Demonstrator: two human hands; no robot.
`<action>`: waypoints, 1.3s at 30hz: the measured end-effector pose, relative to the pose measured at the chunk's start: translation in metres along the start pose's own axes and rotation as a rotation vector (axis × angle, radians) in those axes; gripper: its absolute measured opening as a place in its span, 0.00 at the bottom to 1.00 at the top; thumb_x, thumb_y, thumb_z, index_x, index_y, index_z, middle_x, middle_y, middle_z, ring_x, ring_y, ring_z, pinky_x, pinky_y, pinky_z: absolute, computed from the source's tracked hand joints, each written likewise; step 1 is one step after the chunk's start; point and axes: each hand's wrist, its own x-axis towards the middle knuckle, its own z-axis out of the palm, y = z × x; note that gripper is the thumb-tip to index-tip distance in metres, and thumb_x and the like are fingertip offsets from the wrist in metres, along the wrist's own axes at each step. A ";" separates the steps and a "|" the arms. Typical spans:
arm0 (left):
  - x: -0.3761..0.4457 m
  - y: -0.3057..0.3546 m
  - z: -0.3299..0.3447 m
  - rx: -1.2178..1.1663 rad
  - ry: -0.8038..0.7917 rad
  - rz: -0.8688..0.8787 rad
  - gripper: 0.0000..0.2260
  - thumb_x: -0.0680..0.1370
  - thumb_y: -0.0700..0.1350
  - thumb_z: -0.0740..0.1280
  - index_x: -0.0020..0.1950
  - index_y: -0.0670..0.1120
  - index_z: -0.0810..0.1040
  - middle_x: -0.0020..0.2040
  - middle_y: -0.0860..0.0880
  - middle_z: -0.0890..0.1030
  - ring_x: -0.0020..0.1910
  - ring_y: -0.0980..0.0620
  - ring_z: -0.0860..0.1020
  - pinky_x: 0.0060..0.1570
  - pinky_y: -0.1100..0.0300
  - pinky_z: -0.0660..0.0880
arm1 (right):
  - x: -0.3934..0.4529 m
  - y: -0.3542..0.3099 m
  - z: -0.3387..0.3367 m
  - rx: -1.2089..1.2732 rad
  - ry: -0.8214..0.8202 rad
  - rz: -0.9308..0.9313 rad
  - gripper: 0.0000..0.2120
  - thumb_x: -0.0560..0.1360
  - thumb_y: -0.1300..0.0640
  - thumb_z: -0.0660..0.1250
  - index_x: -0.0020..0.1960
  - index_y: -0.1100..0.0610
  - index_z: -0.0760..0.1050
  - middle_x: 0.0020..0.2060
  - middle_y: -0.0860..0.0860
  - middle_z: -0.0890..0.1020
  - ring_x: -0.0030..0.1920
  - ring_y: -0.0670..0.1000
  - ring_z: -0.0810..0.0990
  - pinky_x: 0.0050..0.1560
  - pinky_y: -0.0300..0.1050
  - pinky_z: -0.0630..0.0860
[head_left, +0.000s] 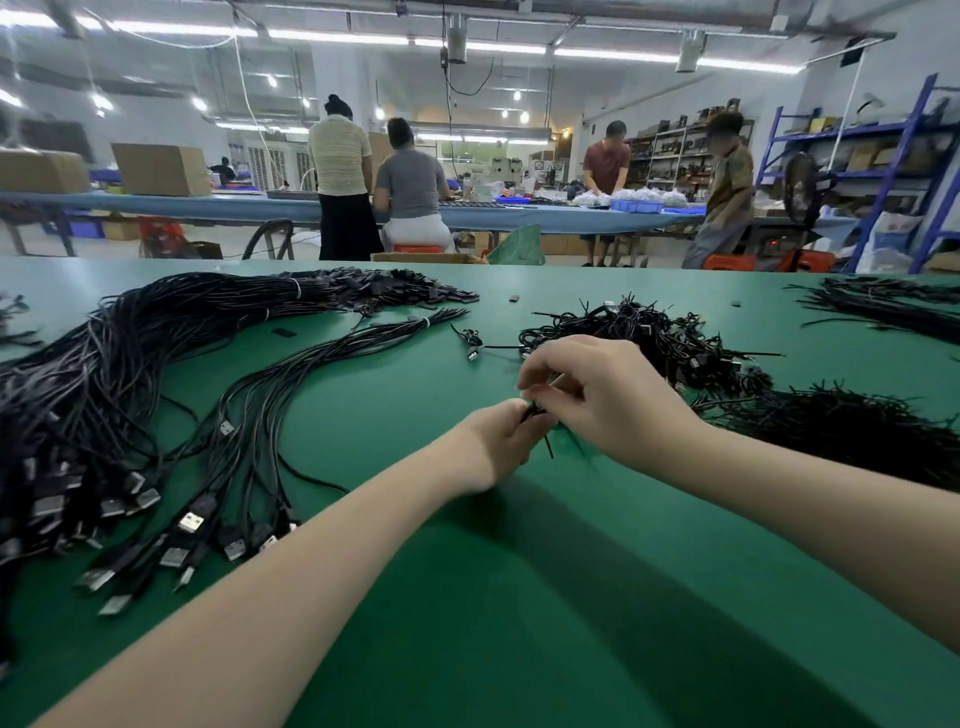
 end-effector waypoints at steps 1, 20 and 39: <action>0.000 -0.001 -0.001 0.098 0.020 0.017 0.11 0.83 0.48 0.55 0.43 0.46 0.65 0.35 0.44 0.71 0.35 0.43 0.69 0.37 0.56 0.65 | 0.002 -0.001 0.000 -0.004 -0.017 -0.002 0.04 0.74 0.62 0.69 0.47 0.55 0.79 0.42 0.49 0.80 0.37 0.47 0.77 0.43 0.41 0.72; -0.007 -0.004 0.016 -0.270 0.564 0.023 0.15 0.83 0.51 0.56 0.45 0.41 0.71 0.36 0.50 0.75 0.37 0.50 0.72 0.40 0.53 0.70 | 0.007 0.014 0.070 1.421 0.290 0.895 0.16 0.73 0.67 0.70 0.38 0.53 0.65 0.29 0.49 0.76 0.30 0.47 0.79 0.40 0.43 0.79; -0.002 -0.013 0.010 -0.624 0.372 -0.058 0.06 0.84 0.46 0.56 0.49 0.48 0.70 0.33 0.52 0.68 0.21 0.62 0.64 0.24 0.71 0.63 | -0.010 0.012 0.066 1.454 0.054 0.877 0.04 0.72 0.63 0.72 0.44 0.61 0.78 0.32 0.53 0.78 0.29 0.45 0.77 0.34 0.38 0.79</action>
